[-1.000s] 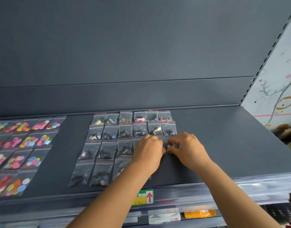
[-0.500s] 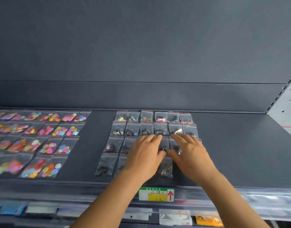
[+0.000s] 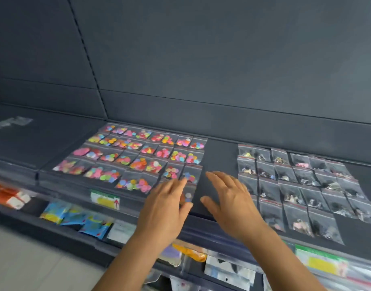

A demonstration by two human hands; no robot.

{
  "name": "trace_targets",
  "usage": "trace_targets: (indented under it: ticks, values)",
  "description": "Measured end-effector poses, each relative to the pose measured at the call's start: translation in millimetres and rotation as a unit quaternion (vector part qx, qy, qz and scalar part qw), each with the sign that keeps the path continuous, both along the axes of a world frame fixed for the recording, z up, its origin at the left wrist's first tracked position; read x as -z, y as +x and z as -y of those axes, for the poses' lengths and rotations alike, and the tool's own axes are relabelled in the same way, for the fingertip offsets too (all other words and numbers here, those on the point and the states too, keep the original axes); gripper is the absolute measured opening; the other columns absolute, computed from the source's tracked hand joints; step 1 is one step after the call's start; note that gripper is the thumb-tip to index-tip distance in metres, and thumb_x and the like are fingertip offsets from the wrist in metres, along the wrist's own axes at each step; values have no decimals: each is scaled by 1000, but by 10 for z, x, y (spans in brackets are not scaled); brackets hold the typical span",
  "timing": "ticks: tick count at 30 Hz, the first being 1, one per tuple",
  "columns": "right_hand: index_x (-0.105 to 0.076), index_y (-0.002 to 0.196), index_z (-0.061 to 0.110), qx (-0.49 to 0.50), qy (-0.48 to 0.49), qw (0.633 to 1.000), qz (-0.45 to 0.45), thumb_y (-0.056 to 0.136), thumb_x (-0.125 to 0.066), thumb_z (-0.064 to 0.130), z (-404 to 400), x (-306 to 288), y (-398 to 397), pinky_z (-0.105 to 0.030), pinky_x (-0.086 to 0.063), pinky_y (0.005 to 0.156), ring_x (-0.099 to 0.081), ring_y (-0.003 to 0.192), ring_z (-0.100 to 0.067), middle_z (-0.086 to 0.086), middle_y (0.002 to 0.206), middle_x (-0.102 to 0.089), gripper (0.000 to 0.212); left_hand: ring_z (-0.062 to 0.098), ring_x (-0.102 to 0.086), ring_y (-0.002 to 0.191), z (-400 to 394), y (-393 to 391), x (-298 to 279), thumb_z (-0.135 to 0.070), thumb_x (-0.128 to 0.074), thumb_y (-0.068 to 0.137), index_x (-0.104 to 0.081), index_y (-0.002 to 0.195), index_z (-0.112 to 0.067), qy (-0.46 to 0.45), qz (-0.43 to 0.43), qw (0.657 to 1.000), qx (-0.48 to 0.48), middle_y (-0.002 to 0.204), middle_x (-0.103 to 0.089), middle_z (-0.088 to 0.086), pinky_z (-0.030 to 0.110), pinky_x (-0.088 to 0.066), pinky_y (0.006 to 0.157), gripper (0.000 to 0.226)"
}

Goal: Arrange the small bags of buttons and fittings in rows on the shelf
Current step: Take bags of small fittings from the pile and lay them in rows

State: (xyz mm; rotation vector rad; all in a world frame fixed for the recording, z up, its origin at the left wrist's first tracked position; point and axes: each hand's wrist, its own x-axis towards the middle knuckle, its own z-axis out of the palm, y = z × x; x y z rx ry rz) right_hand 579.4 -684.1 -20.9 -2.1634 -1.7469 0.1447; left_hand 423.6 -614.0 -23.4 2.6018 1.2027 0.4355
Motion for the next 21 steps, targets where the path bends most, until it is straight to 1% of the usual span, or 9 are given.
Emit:
trace_targets:
  ticks: [3,6,11,14,18,21]
  values:
    - [-25,147,25,-29,1,1000,-4,95,-44,45,-354,-3,-552,-31,-20,114,-27,140,-18,6,152,-30,60,12,-22,140,-273,-584,-21,-44,-37,98,-15,151,-28,7,-9,999,-33,153,-26,-10,27,-19,114,60]
    - [-24,148,26,-55,-2,998,-15,94,-45,45,-680,14,-1081,-34,-18,116,-22,142,-19,5,153,-27,61,10,-22,140,-493,-1150,-27,-43,-39,98,-17,150,-28,10,-6,998,-55,153,-27,-11,25,-20,113,59]
    - [-19,148,28,-98,-12,995,-20,95,-42,48,-1121,3,-1872,-33,-20,114,-23,141,-17,7,153,-25,61,12,-25,139,-776,-1950,-4,-44,-39,98,-18,150,-27,18,-16,995,-98,153,-29,-8,25,-22,112,59]
    - [-20,148,27,-127,-19,992,-15,95,-41,47,-1347,-8,-2253,-34,-18,115,-22,141,-17,7,154,-25,61,13,-25,138,-936,-2337,15,-43,-40,98,-20,150,-25,17,-10,992,-127,152,-30,-7,27,-23,113,59]
    - [-20,149,26,-167,-20,986,-18,95,-43,46,-1668,-50,-2671,-34,-10,117,-19,143,-17,6,154,-24,61,13,-28,137,-1160,-2759,46,-41,-42,97,-22,149,-25,16,-1,986,-169,150,-33,-7,26,-24,112,58]
    - [-20,148,26,-197,-24,980,-6,96,-42,46,-1961,-52,-2939,-31,-10,117,-18,142,-15,7,154,-24,60,12,-29,135,-1338,-3039,72,-40,-43,97,-22,149,-24,17,0,980,-197,148,-35,-7,24,-24,110,58]
